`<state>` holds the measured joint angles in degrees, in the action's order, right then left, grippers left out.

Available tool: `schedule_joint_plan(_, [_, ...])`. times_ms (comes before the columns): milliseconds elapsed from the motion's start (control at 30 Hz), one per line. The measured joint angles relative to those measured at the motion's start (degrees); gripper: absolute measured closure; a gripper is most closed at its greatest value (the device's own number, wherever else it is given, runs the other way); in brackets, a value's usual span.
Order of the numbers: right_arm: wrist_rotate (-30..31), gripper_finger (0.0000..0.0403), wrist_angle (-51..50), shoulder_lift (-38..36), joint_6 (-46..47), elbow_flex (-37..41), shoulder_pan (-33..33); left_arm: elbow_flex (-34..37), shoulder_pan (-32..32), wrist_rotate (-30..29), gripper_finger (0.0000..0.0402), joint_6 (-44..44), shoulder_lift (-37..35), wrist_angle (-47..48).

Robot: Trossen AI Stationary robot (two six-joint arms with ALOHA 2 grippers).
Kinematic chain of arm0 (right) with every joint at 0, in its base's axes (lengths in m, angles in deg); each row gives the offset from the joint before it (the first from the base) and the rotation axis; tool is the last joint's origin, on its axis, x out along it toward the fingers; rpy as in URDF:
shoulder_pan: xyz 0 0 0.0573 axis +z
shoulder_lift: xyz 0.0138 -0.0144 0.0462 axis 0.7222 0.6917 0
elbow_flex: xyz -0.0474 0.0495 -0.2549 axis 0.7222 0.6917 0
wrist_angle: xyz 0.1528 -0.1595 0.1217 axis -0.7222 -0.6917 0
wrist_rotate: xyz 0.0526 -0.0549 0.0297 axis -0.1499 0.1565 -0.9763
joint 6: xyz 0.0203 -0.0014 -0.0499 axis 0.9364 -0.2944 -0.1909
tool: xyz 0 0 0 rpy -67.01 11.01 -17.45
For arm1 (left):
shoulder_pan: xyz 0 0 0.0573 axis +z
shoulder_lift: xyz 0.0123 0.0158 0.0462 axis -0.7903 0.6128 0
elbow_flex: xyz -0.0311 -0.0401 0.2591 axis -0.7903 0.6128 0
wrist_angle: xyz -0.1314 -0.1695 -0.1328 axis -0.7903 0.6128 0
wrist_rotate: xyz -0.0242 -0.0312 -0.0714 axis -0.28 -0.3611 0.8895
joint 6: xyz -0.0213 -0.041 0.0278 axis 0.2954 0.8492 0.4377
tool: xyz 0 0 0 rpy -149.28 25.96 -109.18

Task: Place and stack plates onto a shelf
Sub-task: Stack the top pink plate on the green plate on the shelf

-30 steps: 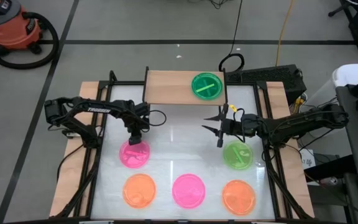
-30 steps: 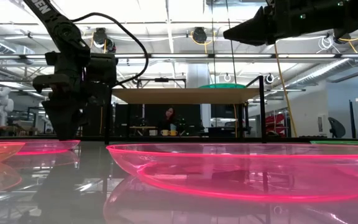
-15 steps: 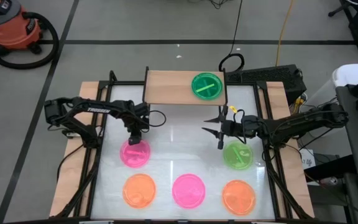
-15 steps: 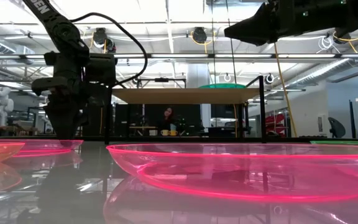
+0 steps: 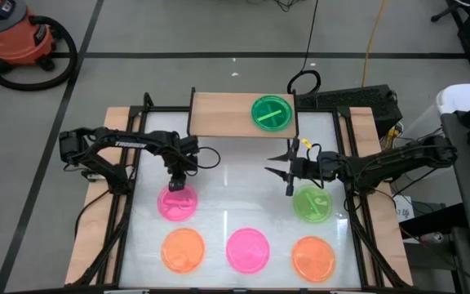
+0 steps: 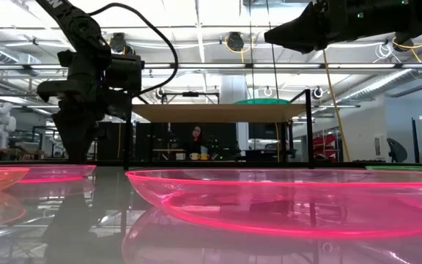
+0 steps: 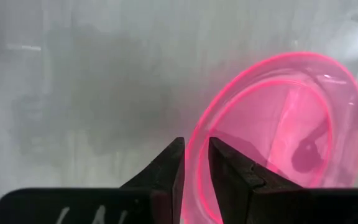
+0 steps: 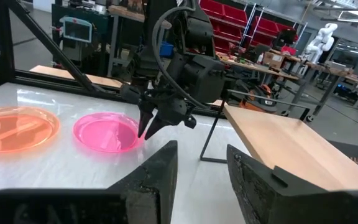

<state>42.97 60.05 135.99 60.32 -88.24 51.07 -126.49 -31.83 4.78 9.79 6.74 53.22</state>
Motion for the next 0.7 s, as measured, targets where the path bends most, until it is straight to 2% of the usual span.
schedule_joint_plan(200, [0.0, 0.0282, 0.8, 0.0, 0.0, 0.0, 0.9, -0.1, 0.8, -5.5, 0.0325, 0.6, 0.0, -0.1])
schedule_joint_plan(333, [0.0, 0.0282, 1.2, 0.0, 0.0, 0.0, 1.3, -0.1, 0.9, -5.2, 0.0314, -0.5, 0.0, -0.1])
schedule_joint_plan(467, [0.1, 0.0282, 1.2, 0.0, -0.4, 0.0, 1.3, -0.1, 0.8, -3.1, 0.0280, -0.6, 0.0, 0.2])
schedule_joint_plan(600, [0.1, 0.0282, 1.2, 0.0, -0.4, 0.0, 1.3, -0.1, 0.8, -3.0, 0.0239, -0.7, 0.0, 2.0])
schedule_joint_plan(700, [0.1, 0.0282, 1.2, 0.0, -0.4, 0.0, 1.3, 0.0, 0.2, -3.0, 0.0223, -0.5, 0.0, 3.5])
